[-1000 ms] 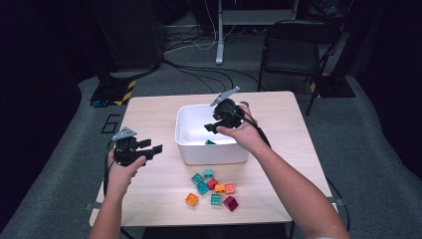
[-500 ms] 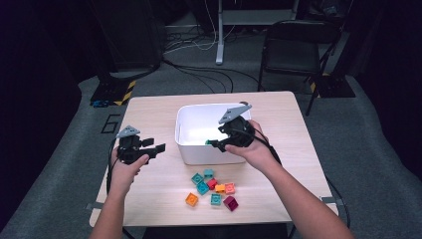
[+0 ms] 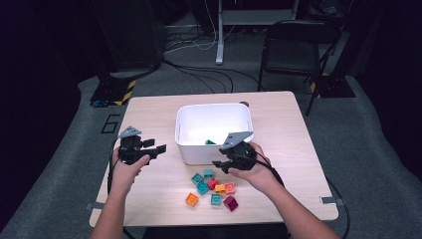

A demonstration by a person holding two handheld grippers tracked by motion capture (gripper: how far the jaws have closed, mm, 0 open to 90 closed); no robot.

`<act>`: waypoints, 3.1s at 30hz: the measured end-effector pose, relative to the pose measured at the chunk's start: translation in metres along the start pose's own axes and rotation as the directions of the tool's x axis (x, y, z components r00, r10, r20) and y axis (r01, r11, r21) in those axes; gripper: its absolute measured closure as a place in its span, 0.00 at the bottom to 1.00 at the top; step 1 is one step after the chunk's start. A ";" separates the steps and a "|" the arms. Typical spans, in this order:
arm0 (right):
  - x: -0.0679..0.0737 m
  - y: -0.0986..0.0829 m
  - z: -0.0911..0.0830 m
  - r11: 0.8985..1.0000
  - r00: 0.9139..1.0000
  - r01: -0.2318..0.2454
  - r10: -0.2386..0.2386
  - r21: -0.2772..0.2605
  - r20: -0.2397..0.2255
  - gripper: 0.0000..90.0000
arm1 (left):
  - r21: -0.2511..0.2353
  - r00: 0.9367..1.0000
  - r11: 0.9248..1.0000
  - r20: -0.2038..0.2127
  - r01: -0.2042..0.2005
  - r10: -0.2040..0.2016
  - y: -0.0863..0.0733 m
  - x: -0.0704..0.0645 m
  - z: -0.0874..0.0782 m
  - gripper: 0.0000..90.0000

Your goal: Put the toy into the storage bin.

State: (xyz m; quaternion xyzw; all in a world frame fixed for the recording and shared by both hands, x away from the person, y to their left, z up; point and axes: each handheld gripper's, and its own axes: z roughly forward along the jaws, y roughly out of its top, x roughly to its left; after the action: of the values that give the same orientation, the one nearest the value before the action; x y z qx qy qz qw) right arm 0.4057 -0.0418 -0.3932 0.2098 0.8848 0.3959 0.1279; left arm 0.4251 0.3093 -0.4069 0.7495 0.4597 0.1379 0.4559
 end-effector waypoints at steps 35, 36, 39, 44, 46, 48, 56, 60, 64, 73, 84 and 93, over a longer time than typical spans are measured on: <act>0.013 -0.082 0.048 0.998 0.991 -0.005 0.013 0.059 -0.132 0.64 | 0.023 1.000 1.000 -0.014 0.006 -0.006 -0.004 0.001 0.004 0.41; 0.013 -0.082 0.048 0.998 0.990 -0.005 0.013 0.059 -0.137 0.64 | 0.022 1.000 1.000 -0.014 0.007 -0.007 -0.005 0.001 0.004 0.41; 0.013 -0.082 0.050 0.998 0.989 0.001 0.008 0.060 -0.148 0.64 | 0.014 1.000 1.000 -0.019 0.012 -0.011 -0.005 0.002 0.003 0.41; 0.013 -0.083 0.052 0.999 0.986 -0.015 0.023 0.050 -0.164 0.64 | 0.019 1.000 1.000 -0.022 0.018 -0.018 -0.006 0.003 0.000 0.41; 0.013 -0.082 0.053 0.999 0.986 -0.013 0.020 0.048 -0.165 0.63 | 0.014 1.000 1.000 -0.024 0.019 -0.019 -0.007 0.003 -0.001 0.41; 0.015 -0.082 0.053 0.999 0.985 -0.002 0.009 0.046 -0.173 0.63 | 0.015 0.999 1.000 -0.028 0.020 -0.020 -0.007 0.004 -0.002 0.41; 0.019 -0.083 0.062 0.994 0.986 0.038 -0.022 0.102 -0.162 0.65 | 0.016 0.999 1.000 -0.031 0.026 -0.025 -0.008 0.005 -0.003 0.41; 0.019 -0.084 0.065 0.993 0.987 0.040 -0.021 0.114 -0.160 0.68 | 0.016 0.999 0.999 -0.032 0.028 -0.027 -0.008 0.005 -0.003 0.41; 0.018 -0.084 0.065 0.992 0.986 0.039 -0.019 0.120 -0.166 0.74 | 0.014 0.999 1.000 -0.032 0.025 -0.024 -0.008 0.005 -0.002 0.41; 0.019 -0.081 0.062 0.994 0.986 0.031 -0.013 0.104 -0.168 0.74 | 0.016 0.999 1.000 -0.032 0.026 -0.025 -0.008 0.005 -0.002 0.41; 0.017 -0.074 0.050 0.998 0.987 0.012 -0.001 0.069 -0.161 0.74 | 0.018 0.999 0.999 -0.032 0.029 -0.028 -0.009 0.005 -0.002 0.41; 0.009 -0.067 0.037 0.998 0.989 -0.020 0.028 0.059 -0.146 0.74 | 0.020 0.999 0.999 -0.031 0.027 -0.027 -0.009 0.005 -0.001 0.41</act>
State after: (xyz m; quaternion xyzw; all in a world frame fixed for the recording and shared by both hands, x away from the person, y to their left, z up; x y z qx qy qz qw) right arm 0.3941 -0.0535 -0.4691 0.1943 0.9003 0.3861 0.0516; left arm 0.4224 0.3153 -0.4152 0.7458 0.4781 0.1382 0.4429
